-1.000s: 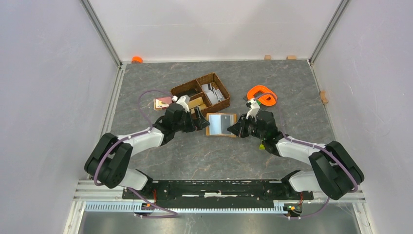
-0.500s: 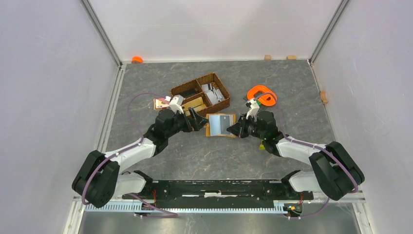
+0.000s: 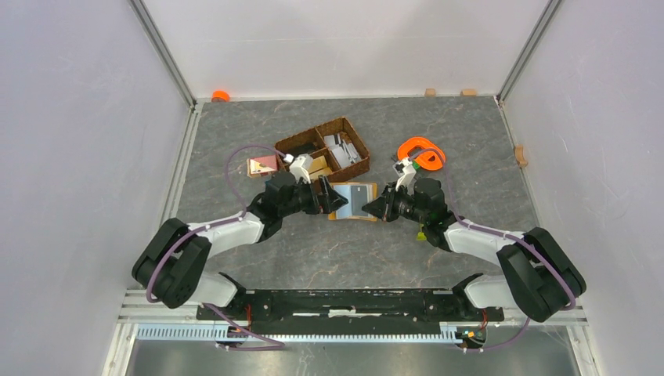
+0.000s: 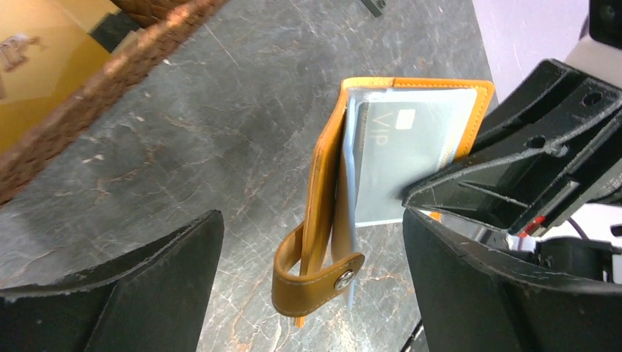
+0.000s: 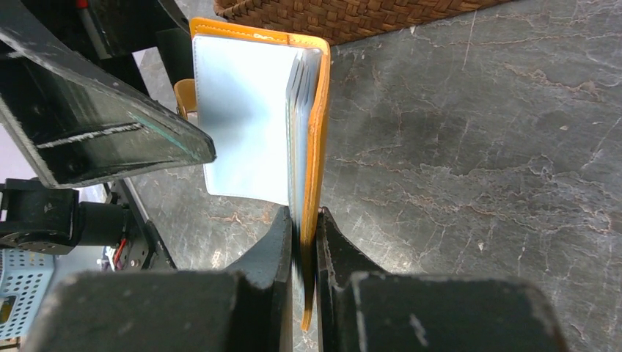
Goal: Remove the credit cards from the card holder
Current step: Open the card holder at the center of the board, then remove the credit card from the card holder.
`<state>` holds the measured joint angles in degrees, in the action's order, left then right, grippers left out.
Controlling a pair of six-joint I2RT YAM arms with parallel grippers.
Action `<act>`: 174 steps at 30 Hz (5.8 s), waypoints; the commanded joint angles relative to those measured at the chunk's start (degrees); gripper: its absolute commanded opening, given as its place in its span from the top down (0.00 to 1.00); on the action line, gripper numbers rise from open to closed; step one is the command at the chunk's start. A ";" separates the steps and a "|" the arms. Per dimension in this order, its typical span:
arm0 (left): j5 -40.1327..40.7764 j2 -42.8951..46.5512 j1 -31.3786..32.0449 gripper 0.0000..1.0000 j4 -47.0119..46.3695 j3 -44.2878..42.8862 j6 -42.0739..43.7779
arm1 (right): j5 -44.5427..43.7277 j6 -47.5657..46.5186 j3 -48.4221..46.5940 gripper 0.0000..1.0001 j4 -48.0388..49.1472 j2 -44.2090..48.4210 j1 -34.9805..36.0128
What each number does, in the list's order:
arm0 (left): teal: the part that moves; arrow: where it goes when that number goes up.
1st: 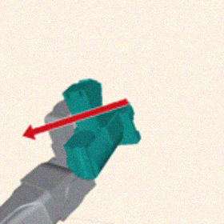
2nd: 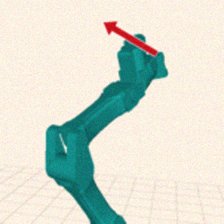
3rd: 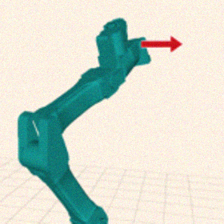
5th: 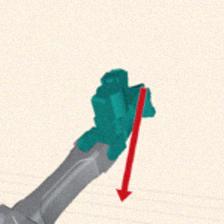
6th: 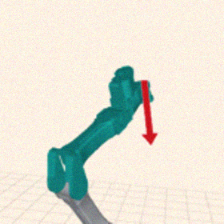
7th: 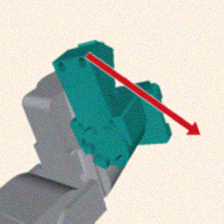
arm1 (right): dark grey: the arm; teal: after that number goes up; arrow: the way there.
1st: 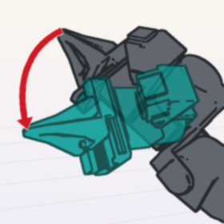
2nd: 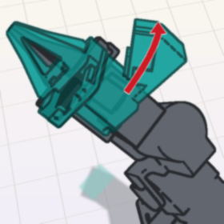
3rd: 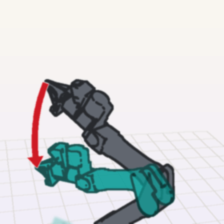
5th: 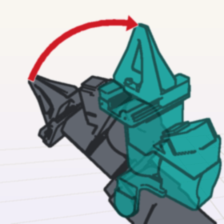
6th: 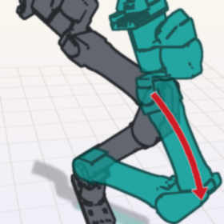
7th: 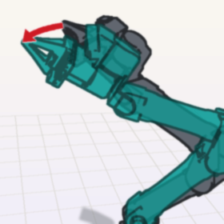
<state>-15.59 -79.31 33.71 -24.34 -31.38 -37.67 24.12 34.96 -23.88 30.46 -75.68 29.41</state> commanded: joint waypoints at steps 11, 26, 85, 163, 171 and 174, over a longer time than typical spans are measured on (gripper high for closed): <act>-10.68 -1.59 -1.33 0.61 -10.32 -0.27 -1.01 | 9.88 5.17 0.41 1.00 9.79 0.79 -2.33; -10.35 0.90 -3.26 0.97 -12.94 2.21 -3.35 | 9.86 2.83 0.35 0.64 7.26 2.69 -3.66; -18.92 -15.74 -3.29 0.98 -21.10 -1.74 -9.67 | -1.43 -1.28 -0.64 1.00 7.42 -1.52 2.85; -14.88 -16.64 -0.22 0.35 -4.03 -7.86 -5.09 | -4.26 -5.70 -3.90 0.40 -2.96 -9.76 3.21; -15.31 -18.67 -0.23 0.26 -4.95 -8.28 -5.65 | -3.17 -5.46 -3.98 0.42 -1.98 -10.45 3.86; -15.77 -19.88 -0.21 0.25 -4.92 -8.80 -6.01 | -2.97 -5.45 -4.18 0.42 -1.89 -10.72 4.03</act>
<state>-30.17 -97.89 33.26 -27.07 -39.35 -43.03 20.51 30.13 -27.20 26.41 -85.71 32.93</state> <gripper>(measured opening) 0.746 0.580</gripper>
